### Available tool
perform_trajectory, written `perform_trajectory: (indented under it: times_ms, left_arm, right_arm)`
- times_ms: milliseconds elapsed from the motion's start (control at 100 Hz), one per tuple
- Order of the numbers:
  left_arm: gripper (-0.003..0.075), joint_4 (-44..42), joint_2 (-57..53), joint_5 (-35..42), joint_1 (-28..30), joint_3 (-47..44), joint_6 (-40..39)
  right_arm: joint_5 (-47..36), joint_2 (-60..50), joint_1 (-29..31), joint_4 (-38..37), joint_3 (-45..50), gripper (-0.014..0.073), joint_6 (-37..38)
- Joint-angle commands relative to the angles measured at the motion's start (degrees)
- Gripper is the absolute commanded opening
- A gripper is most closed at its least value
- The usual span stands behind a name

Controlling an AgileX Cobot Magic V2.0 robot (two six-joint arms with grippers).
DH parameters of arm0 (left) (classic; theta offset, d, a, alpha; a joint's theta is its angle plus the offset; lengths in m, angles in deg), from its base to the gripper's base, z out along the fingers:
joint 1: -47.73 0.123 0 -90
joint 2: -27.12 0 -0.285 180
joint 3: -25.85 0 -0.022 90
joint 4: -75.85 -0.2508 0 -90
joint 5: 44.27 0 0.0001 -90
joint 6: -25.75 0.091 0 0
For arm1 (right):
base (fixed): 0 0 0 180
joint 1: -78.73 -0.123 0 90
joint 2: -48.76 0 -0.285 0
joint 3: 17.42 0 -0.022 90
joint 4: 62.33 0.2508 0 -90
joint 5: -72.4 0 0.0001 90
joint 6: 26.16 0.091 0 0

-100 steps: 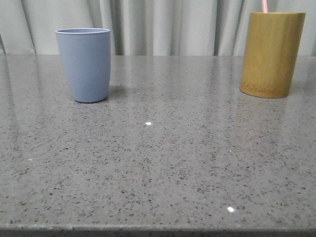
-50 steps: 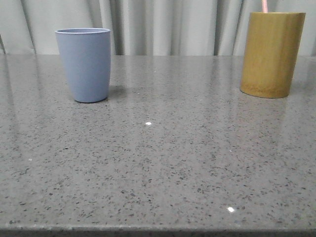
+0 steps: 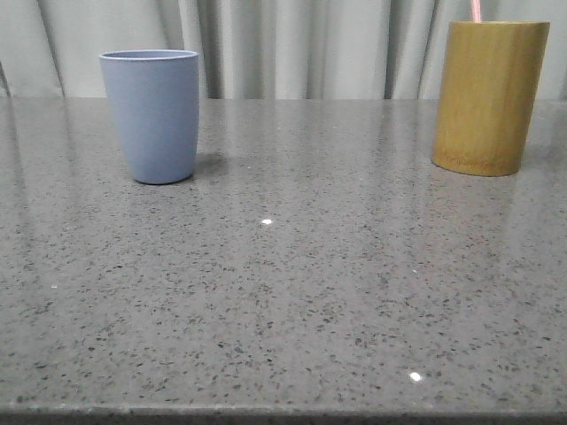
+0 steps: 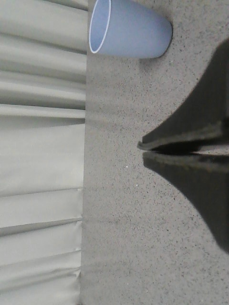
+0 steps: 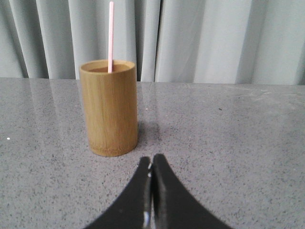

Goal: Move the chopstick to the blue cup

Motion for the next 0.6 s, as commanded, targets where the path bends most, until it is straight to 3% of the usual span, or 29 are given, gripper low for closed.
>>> perform_trajectory:
  times_ms: [0, 360, 590]
  left_arm:
    - [-0.0019, -0.08, 4.92, 2.79, 0.39, 5.51, -0.52]
    - [-0.0019, -0.08, 23.86, -3.68, 0.39, 24.08, -0.52]
    - [-0.0019, 0.05, 33.54, -8.03, 0.39, 31.16, -0.52]
  right_arm:
    - [-1.82, 4.14, 0.21, -0.64, -5.91, -0.0061, -0.11]
    - [9.71, 24.22, 0.21, -0.25, -27.98, -0.0061, -0.11]
    - [14.80, 34.67, 0.21, 0.50, -36.10, -0.0057, -0.11]
